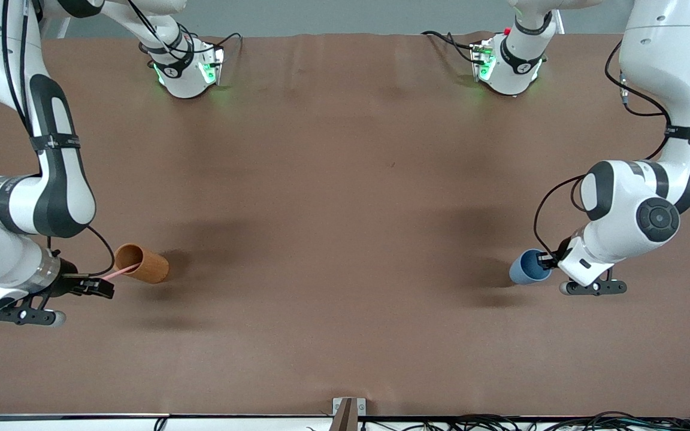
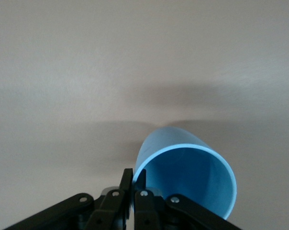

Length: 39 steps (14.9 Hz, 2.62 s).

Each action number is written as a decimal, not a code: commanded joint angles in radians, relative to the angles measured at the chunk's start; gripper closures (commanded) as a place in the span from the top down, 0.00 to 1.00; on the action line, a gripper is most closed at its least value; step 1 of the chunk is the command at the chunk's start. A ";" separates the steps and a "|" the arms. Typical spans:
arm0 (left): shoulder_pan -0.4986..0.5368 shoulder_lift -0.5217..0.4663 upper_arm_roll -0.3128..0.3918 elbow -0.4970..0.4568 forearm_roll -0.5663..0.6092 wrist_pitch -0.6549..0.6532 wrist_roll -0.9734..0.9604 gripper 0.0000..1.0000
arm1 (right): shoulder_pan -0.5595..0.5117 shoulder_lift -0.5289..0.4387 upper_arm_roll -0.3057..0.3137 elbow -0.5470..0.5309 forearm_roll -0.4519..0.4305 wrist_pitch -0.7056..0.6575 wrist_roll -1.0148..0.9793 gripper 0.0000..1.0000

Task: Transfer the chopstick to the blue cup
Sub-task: 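Close the left gripper on the blue cup rim, then carry the blue cup to the table middle with the left gripper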

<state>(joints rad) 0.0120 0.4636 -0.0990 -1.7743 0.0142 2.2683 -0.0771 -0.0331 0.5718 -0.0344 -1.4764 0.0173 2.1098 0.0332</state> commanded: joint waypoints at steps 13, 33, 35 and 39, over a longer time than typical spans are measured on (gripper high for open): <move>-0.436 0.099 -0.240 0.194 0.160 -0.107 -0.832 0.00 | 0.004 -0.072 0.007 -0.021 0.001 -0.067 0.025 0.54; -0.575 0.170 -0.200 0.292 0.210 -0.169 -0.983 1.00 | 0.001 -0.055 0.007 -0.036 0.001 -0.027 0.027 0.17; -0.515 0.066 -0.197 0.299 0.213 -0.267 -0.963 1.00 | 0.001 -0.055 0.007 -0.036 0.001 -0.031 0.025 0.10; -0.377 -0.113 -0.197 0.315 0.211 -0.432 -0.925 1.00 | 0.002 -0.072 0.005 -0.030 0.001 -0.073 0.025 0.06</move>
<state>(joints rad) -0.4210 0.4568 -0.2946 -1.4298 0.2147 1.9008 -1.0071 -0.0282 0.5294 -0.0318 -1.4903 0.0181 2.0686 0.0467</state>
